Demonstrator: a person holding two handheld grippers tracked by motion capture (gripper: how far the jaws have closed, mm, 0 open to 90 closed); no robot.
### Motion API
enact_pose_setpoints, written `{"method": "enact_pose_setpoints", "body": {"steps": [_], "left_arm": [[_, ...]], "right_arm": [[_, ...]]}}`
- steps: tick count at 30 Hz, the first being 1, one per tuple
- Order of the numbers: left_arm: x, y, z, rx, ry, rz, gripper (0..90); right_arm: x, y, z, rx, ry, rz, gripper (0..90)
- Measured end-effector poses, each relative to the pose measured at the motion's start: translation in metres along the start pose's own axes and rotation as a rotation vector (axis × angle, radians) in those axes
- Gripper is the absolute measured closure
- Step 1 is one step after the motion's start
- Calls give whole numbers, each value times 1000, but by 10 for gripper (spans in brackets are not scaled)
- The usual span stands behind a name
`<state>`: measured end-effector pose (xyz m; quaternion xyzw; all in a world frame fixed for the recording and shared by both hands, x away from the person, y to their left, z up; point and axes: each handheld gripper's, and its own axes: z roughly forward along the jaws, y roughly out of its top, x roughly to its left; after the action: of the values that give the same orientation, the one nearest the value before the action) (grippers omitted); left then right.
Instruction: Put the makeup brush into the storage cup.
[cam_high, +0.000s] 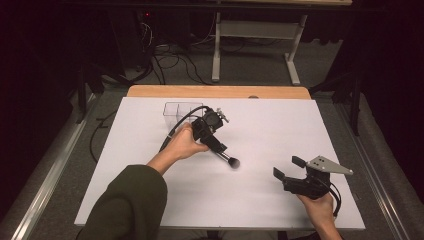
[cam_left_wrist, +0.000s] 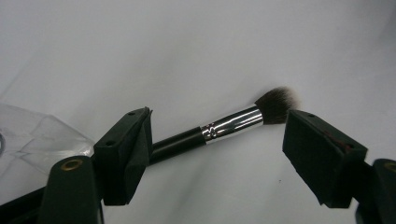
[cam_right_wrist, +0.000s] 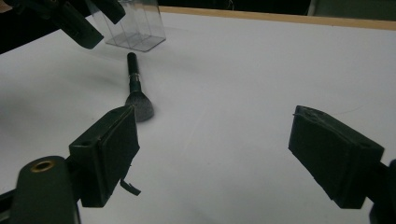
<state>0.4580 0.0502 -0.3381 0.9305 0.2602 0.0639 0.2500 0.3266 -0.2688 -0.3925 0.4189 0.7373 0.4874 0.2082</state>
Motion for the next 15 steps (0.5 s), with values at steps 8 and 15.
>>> {"method": "enact_pose_setpoints", "body": {"steps": [8,15], "left_arm": [[4,-1,7,30,-16,3,242],[4,-2,14,59,-22,21,233]], "right_arm": [[-1,0,0,2,-3,4,172],[-1,0,0,3,-1,2,172]]}}
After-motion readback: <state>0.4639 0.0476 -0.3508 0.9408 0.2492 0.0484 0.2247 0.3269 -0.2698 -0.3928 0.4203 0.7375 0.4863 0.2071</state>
